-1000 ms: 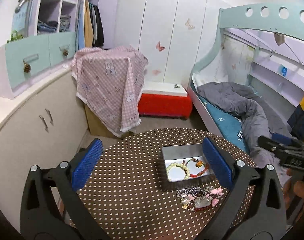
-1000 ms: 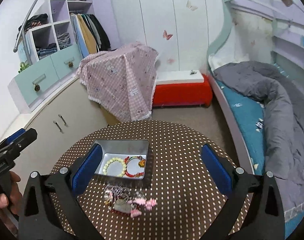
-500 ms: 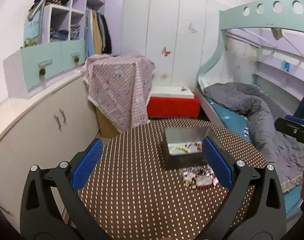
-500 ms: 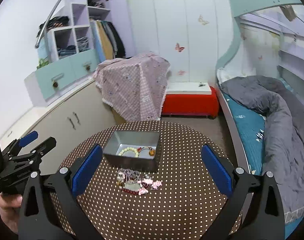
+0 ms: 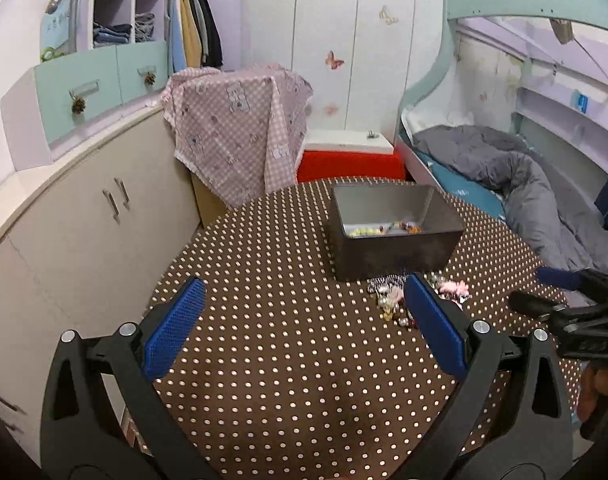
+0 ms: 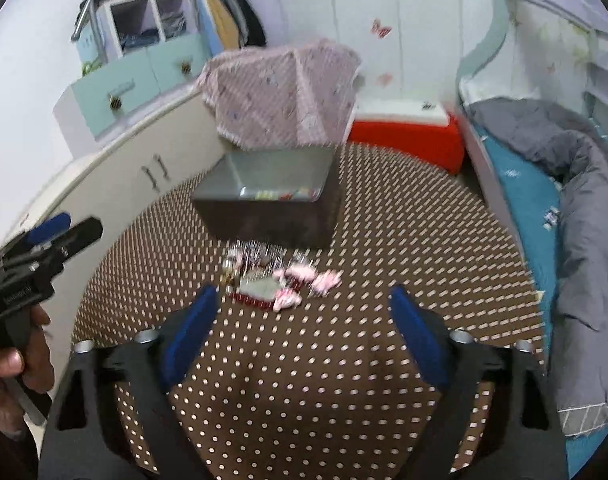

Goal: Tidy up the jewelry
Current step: 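Move both tools back toward the jewelry pile beside the box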

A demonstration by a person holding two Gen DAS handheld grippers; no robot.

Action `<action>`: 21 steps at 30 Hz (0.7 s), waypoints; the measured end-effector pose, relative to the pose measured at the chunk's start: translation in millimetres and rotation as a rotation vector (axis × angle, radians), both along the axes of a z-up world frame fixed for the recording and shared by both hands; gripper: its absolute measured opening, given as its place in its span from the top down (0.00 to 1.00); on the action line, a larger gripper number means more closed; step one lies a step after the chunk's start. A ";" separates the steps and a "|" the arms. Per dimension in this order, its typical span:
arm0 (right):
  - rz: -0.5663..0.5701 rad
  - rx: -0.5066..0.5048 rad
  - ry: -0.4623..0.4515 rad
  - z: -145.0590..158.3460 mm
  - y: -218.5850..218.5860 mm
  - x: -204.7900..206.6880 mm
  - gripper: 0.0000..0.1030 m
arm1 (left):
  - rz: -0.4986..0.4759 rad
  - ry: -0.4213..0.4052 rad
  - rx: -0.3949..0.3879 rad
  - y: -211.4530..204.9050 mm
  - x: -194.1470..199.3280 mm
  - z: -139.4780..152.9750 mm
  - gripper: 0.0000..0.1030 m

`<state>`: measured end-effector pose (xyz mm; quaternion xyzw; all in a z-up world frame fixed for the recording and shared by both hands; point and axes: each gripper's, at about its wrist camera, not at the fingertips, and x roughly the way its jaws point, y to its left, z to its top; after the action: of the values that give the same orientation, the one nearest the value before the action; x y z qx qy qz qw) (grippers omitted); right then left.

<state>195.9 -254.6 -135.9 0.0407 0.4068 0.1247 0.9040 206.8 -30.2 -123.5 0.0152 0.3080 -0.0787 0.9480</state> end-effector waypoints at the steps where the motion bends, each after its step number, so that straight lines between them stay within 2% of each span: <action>1: 0.009 0.003 0.015 -6.0 1.9 3.0 0.40 | -0.002 0.008 0.000 -2.2 1.3 -2.9 0.06; 4: 0.030 0.019 0.052 -22.4 6.9 13.6 0.52 | -0.009 0.032 0.002 -4.9 6.0 -11.6 0.06; 11: 0.078 0.010 0.080 -41.4 18.0 33.0 0.58 | -0.011 0.066 0.010 -10.7 14.5 -24.1 0.06; 12: 0.085 0.000 0.083 -44.6 20.1 35.0 0.62 | -0.013 0.070 0.010 -11.7 15.3 -24.8 0.06; 15: 0.097 -0.010 0.070 -45.6 21.6 35.2 0.79 | -0.018 0.081 0.018 -15.8 18.5 -28.7 0.06; 18: 0.103 -0.033 0.060 -43.1 19.5 29.9 0.79 | -0.028 0.089 0.027 -20.5 20.5 -31.8 0.06; 21: 0.097 0.003 0.047 -37.2 7.6 18.8 0.79 | -0.038 0.099 0.030 -25.6 24.5 -34.8 0.06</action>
<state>214.7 -247.0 -173.1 0.0253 0.4294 0.1678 0.8870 231.3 -55.8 -158.3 0.0315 0.3552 -0.0927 0.9296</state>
